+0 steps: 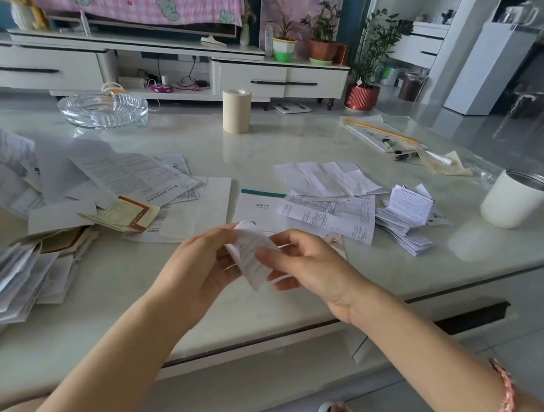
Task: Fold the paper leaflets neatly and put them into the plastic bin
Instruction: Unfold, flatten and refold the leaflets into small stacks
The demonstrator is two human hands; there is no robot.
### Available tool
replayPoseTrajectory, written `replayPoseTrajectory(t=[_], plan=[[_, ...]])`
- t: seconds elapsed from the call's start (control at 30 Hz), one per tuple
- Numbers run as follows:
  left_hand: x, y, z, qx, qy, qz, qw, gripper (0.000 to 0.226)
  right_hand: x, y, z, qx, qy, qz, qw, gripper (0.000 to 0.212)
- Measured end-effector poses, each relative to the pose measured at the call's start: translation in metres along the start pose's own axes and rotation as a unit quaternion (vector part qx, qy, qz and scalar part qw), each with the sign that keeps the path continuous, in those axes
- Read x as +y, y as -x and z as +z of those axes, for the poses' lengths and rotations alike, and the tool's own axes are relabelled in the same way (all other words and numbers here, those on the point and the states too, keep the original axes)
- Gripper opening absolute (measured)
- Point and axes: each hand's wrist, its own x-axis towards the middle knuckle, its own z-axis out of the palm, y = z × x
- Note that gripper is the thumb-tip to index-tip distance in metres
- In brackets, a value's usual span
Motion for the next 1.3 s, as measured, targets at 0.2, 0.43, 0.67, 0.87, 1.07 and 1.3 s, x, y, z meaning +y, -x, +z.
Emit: replayPoseTrajectory(t=[0.2, 0.43, 0.67, 0.87, 1.07, 1.3], plan=[[-0.002, 0.001, -0.001, 0.001, -0.071, -0.001, 0.997, 0.02, 0.002, -0.004, -0.007, 0.043, 0.005, -0.022, 0.999, 0.009], [-0.01, 0.004, -0.002, 0.031, -0.204, 0.06, 0.977, 0.013, 0.002, -0.001, -0.011, 0.048, -0.056, -0.027, 0.997, 0.007], [-0.013, 0.004, 0.001, 0.033, -0.23, 0.057, 0.971, 0.013, 0.006, 0.002, -0.015, 0.076, -0.061, -0.044, 0.994, 0.017], [-0.012, 0.006, 0.005, 0.022, -0.198, 0.017, 0.98, 0.017, 0.0, -0.007, -0.049, 0.167, -0.077, -0.06, 0.981, 0.007], [-0.013, 0.007, 0.007, 0.024, -0.202, 0.004, 0.979, 0.019, 0.001, -0.016, -0.156, 0.449, -0.258, -0.038, 0.855, 0.016], [-0.02, 0.004, 0.009, 0.03, -0.21, -0.015, 0.977, 0.021, 0.042, -0.041, -0.21, 0.466, -0.247, 0.079, 0.846, 0.022]])
